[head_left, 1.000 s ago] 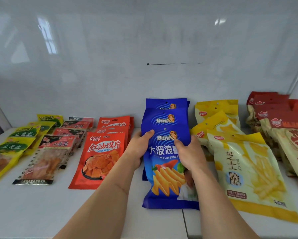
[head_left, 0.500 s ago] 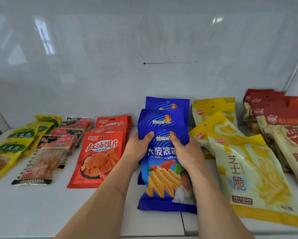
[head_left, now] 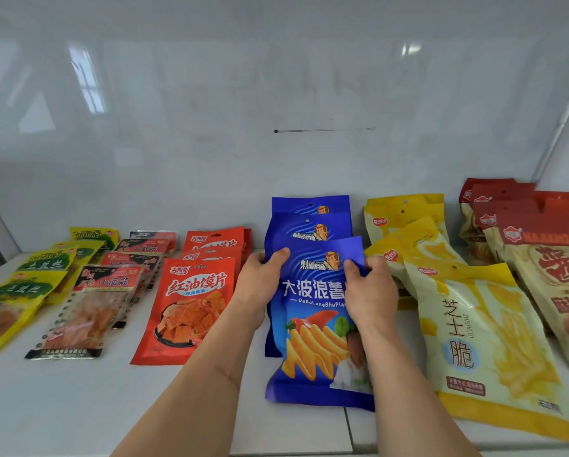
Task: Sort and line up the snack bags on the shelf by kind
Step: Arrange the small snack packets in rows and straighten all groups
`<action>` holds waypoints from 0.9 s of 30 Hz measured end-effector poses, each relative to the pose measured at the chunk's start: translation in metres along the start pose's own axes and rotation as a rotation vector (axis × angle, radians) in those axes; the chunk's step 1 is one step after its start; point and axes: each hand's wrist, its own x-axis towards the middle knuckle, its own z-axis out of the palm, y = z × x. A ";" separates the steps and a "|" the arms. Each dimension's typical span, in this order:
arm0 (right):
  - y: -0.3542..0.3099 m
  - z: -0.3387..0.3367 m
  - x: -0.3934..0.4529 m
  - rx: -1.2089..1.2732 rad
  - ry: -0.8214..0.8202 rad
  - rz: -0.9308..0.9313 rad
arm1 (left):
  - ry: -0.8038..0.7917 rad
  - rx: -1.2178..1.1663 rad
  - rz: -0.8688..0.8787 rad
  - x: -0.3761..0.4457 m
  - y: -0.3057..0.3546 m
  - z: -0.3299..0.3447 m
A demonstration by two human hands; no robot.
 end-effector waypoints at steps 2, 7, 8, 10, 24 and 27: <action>-0.005 0.000 0.001 0.052 -0.005 -0.010 | -0.017 -0.007 -0.022 0.000 0.001 0.001; -0.015 0.006 0.012 0.094 -0.015 -0.011 | -0.009 0.040 -0.025 0.004 0.002 -0.001; -0.015 0.008 0.014 0.100 -0.019 0.005 | 0.002 0.063 -0.020 0.005 0.003 -0.001; -0.012 0.013 0.015 0.110 -0.029 0.058 | 0.019 0.100 -0.010 0.007 0.003 0.000; 0.002 0.023 0.017 -0.034 -0.160 0.069 | 0.048 0.373 0.050 0.018 -0.012 0.005; 0.002 0.027 0.015 -0.045 -0.114 0.073 | 0.050 0.413 0.055 0.017 -0.007 0.005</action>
